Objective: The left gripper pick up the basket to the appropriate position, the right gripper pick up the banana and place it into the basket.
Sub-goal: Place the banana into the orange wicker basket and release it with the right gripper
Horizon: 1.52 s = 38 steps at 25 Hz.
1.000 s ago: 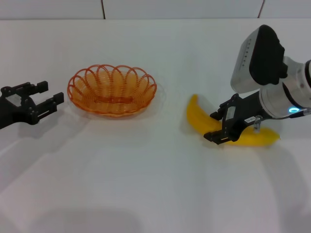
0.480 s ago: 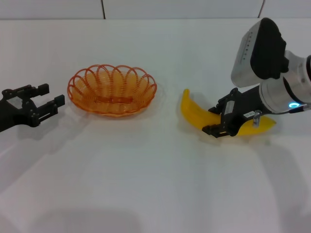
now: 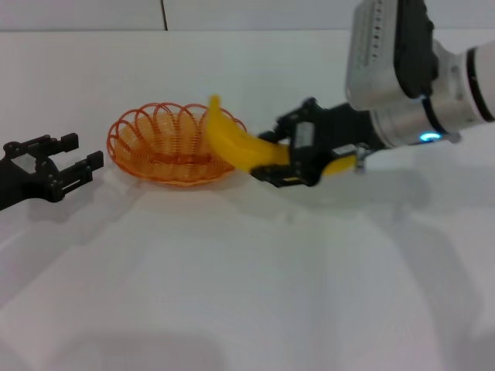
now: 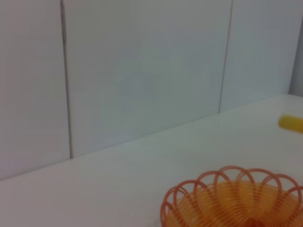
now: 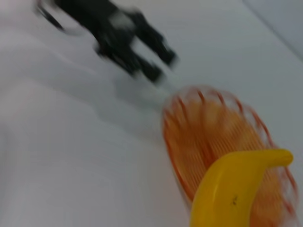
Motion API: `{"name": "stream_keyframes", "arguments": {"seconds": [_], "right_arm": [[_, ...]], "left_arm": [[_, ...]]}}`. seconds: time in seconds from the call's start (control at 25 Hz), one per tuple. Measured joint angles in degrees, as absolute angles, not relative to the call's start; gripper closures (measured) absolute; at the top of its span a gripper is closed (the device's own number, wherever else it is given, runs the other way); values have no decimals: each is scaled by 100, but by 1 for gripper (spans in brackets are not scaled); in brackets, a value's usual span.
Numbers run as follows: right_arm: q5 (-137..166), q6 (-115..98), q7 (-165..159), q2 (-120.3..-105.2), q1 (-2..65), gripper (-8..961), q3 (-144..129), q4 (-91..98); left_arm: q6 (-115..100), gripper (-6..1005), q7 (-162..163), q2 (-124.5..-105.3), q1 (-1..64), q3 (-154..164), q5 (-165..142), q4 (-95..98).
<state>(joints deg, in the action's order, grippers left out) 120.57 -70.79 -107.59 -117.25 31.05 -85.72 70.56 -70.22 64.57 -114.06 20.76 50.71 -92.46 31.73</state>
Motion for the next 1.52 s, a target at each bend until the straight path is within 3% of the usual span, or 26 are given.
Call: {"name": "stream_keyframes", "arguments": {"seconds": [0.72,1.52], "right_arm": [[11595,-4805,-10837,-11752,4246,455,-10388,6114],[11406,-3725,-10835,-11796,4537,455,-11174,5651]], "left_arm": [[-7022,443,6220,-11493,2156,5071,-9255,3101],[-7014,443,6213,-11496,2172,5071,-9255,2978]]}}
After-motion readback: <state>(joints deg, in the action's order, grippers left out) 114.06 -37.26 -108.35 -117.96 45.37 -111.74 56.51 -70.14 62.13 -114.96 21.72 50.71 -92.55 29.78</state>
